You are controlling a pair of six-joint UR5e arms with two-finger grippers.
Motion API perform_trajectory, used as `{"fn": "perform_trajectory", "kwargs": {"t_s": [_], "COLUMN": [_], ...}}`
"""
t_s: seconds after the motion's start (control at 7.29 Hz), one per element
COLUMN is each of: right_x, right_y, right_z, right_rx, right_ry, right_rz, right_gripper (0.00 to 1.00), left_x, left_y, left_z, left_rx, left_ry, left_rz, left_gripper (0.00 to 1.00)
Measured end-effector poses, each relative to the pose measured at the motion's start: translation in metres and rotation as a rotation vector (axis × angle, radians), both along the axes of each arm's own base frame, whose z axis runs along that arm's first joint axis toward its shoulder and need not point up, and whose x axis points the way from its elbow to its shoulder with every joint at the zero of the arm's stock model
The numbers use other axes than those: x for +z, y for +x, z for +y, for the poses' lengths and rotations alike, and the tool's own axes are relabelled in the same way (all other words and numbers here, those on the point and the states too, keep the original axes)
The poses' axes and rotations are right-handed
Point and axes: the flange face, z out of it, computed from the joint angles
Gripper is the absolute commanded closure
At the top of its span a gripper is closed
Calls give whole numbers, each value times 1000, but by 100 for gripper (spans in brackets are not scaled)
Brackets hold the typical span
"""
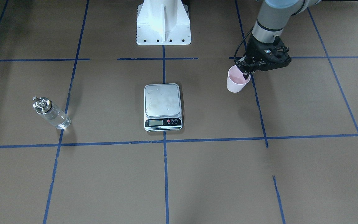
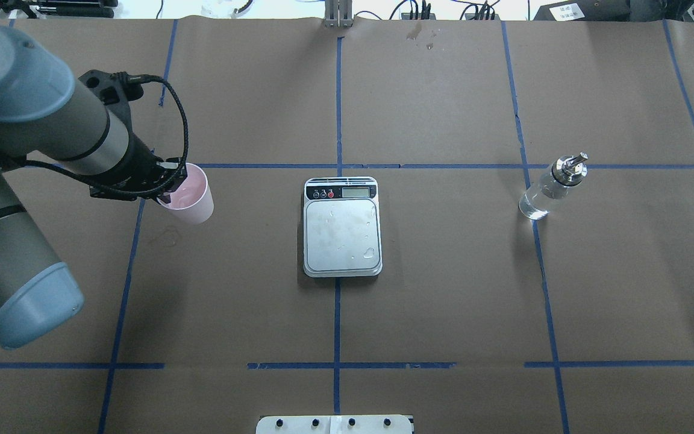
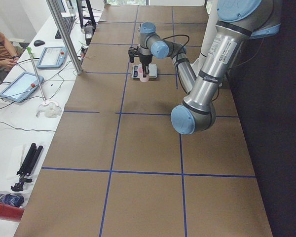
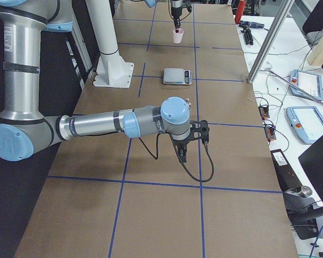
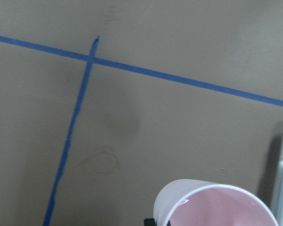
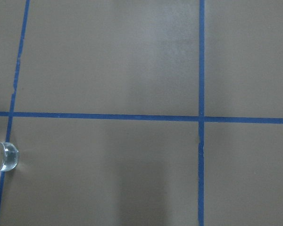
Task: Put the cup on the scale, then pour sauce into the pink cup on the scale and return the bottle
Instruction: 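Carry the pink cup with the left gripper onto the scale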
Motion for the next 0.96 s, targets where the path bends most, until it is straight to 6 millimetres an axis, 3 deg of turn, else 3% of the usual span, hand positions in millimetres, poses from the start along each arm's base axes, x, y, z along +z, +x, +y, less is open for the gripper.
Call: {"fn": "perform_trajectory", "kwargs": {"t_s": [0.41,0.69,0.96], "right_x": [-110,-165,-201], "right_y": [-74,-103,-131], "right_z": [23,48,69], "right_rx": [85,106,131], "right_ry": [-83,-92,-74], "right_rz": [-46,-87,-77], "right_gripper": [0,0,0], "left_x": [-63,-76,-80], "left_y": [48,97,156], "left_z": [-33,-31,-18], "left_rx": [-59,-71,-101], "left_ry": [-103,-166,-198], "left_rz": [60,93,104], "left_gripper": [100,100,100]}}
